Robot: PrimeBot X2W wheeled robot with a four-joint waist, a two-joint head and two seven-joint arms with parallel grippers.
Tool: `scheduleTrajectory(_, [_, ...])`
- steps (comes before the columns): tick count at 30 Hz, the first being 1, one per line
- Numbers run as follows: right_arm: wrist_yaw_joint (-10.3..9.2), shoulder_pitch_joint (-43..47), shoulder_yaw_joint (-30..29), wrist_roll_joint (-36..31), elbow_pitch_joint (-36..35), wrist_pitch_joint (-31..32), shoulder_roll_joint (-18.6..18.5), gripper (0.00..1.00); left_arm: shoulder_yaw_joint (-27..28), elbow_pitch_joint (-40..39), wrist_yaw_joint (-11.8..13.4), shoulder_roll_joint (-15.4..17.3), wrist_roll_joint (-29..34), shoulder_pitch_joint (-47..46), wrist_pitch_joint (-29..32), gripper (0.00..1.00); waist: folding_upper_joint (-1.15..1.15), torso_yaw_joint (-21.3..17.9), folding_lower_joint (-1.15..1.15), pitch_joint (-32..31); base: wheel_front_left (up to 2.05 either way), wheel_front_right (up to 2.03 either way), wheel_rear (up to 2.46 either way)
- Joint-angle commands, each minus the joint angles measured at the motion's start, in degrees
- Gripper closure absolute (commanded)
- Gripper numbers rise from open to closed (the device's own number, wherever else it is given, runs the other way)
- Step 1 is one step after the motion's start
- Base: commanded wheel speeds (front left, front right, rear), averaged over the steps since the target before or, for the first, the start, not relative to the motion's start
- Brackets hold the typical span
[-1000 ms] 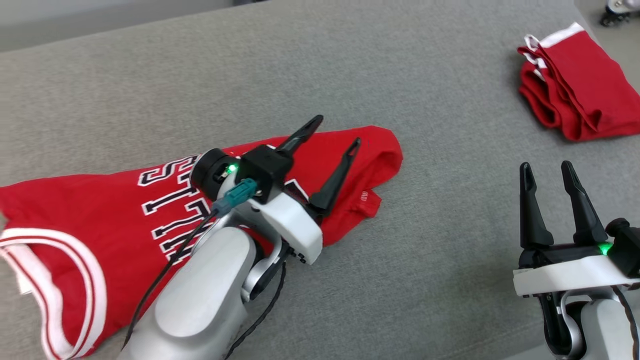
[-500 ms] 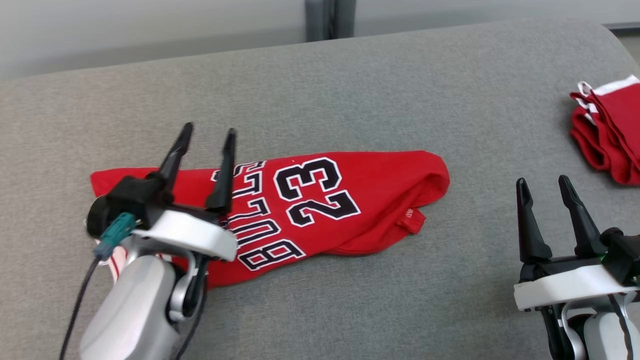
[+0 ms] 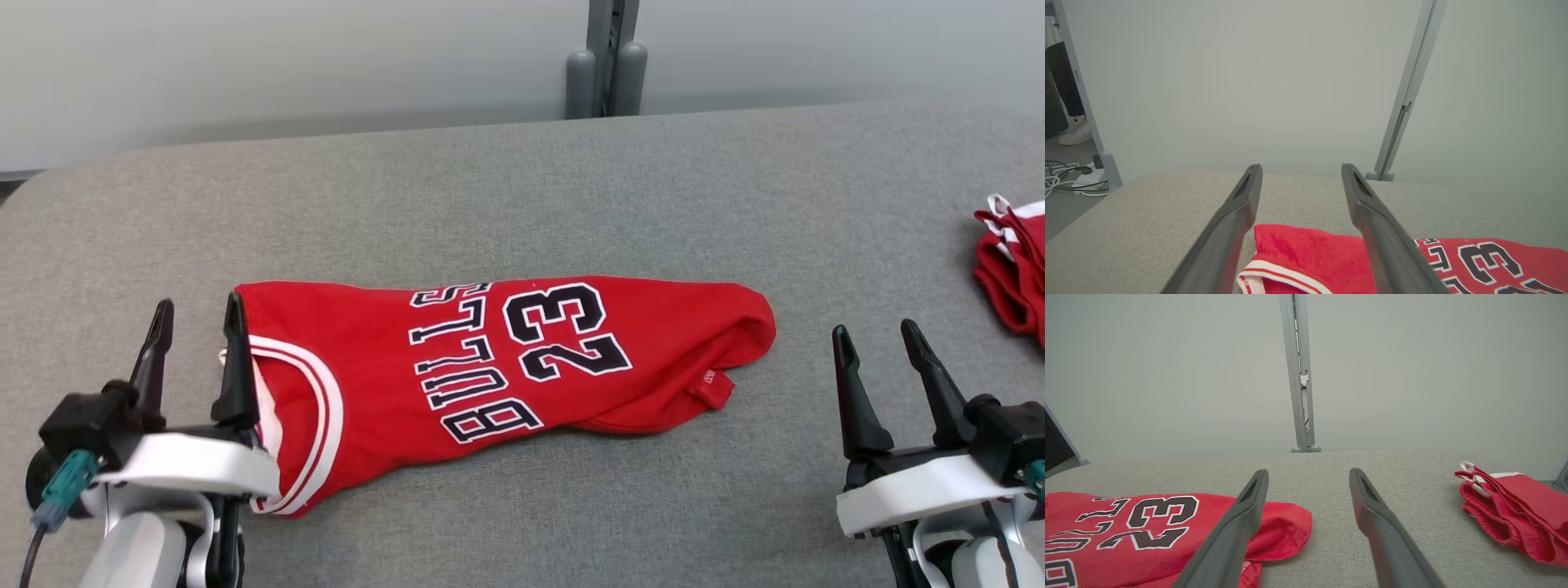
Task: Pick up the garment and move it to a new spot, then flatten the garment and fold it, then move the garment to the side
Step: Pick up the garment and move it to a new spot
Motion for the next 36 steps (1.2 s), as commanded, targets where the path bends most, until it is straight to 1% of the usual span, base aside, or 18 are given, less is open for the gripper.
scheduleTrajectory(1, [0.01, 0.4, -0.1, -0.6, -0.3, 0.3, -0.3, 0.0, 0.3, -0.2, -0.2, 0.2, 0.1, 0.9, -0.2, 0.0, 0.0, 0.4, 0.0, -0.6, 0.0, 0.0, 0.0])
scheduleTrajectory(5, [0.01, 1.7, -0.2, -0.5, -0.4, 0.8, -0.4, 0.0, 1.2, -1.4, -0.9, 0.4, 0.8, 3.7, -0.3, 0.0, 0.0, 0.9, 0.0, -2.1, 0.0, 0.0, 0.0])
scheduleTrajectory(9, [0.01, 3.1, 0.0, -0.4, -0.1, 1.4, -0.6, 0.0, 2.0, -3.0, -0.9, 0.4, 2.9, 7.9, -0.2, 0.0, 0.0, 0.9, 0.0, -4.0, 0.0, 0.0, 0.0])
scheduleTrajectory(14, [0.01, 4.8, -0.2, -0.1, 0.0, 1.8, -0.7, 0.0, 1.8, -3.9, -1.4, 0.1, 4.3, 11.5, -0.2, 0.0, 0.0, 0.7, 0.0, -5.9, 0.0, 0.0, 0.0])
scheduleTrajectory(19, [0.01, 6.5, -0.6, -0.3, -0.4, 2.3, -0.7, 0.0, 1.2, -4.8, -0.9, 0.2, 5.3, 14.0, -0.2, 0.0, 0.0, 0.6, 0.0, -7.4, 0.0, 0.0, 0.0])
scheduleTrajectory(25, [0.01, 7.8, -1.0, -0.5, -1.1, 2.7, -0.6, 0.0, 0.2, -5.6, -0.5, 0.2, 5.5, 15.7, 0.3, 0.0, 0.0, 0.5, 0.0, -8.1, 0.0, 0.0, 0.0])
scheduleTrajectory(36, [0.01, 7.8, -1.2, -0.6, -2.1, 3.0, -0.5, 0.0, -0.6, -6.2, 0.2, 0.6, 6.0, 15.3, 1.1, 0.0, 0.0, 0.8, 0.0, -7.8, 0.0, 0.0, 0.0])
